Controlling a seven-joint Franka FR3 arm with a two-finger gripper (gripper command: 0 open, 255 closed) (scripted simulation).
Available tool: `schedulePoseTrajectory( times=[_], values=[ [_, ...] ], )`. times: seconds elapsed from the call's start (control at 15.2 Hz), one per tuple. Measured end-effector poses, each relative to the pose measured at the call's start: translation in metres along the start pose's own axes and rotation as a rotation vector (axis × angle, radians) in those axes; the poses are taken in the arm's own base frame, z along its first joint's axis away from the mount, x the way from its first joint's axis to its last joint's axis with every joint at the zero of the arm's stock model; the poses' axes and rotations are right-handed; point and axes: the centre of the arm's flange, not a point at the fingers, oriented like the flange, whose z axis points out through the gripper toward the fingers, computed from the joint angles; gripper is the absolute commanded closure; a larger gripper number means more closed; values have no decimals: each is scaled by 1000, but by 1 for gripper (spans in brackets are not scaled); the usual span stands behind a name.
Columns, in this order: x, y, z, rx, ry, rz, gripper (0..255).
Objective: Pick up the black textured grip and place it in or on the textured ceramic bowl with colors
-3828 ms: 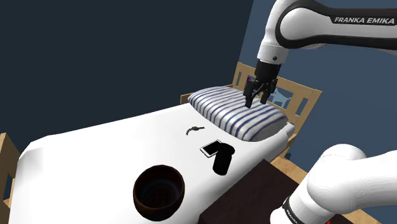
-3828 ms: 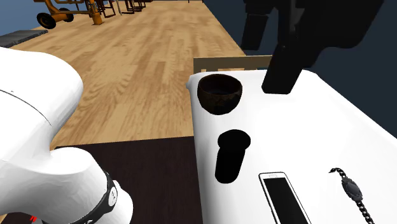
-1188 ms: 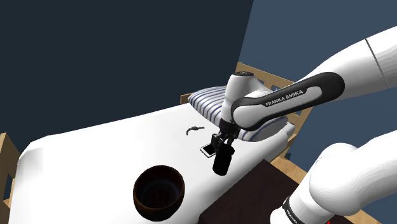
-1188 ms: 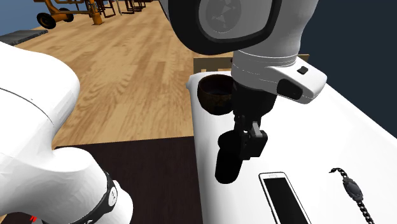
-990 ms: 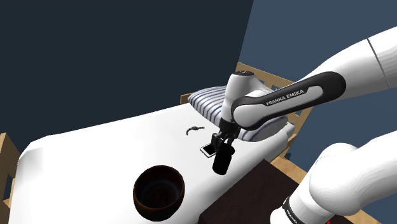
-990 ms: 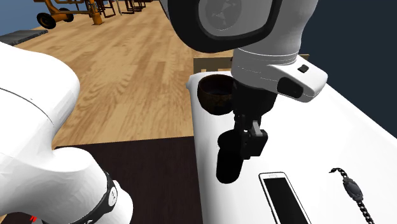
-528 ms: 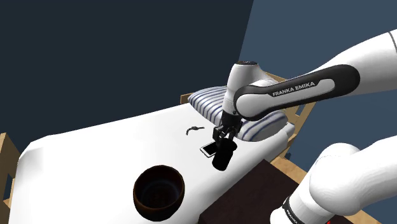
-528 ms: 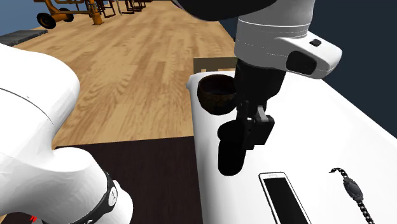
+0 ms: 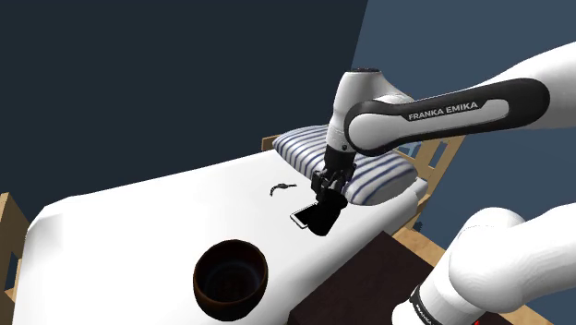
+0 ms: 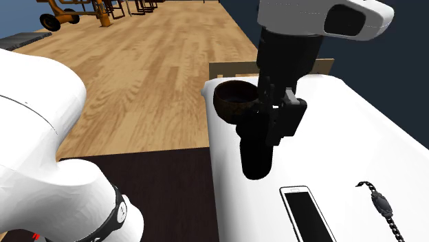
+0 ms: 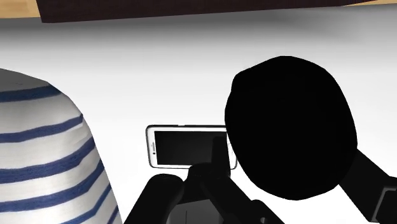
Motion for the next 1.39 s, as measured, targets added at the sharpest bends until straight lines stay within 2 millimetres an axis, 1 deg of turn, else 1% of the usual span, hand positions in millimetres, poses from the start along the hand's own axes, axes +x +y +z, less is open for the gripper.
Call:
schedulePoseTrajectory(
  times=[1.32, 1.39],
  values=[
    [1, 3, -105, 0, 0, 0, 255],
    [0, -3, -110, 0, 0, 0, 255]
  ],
)
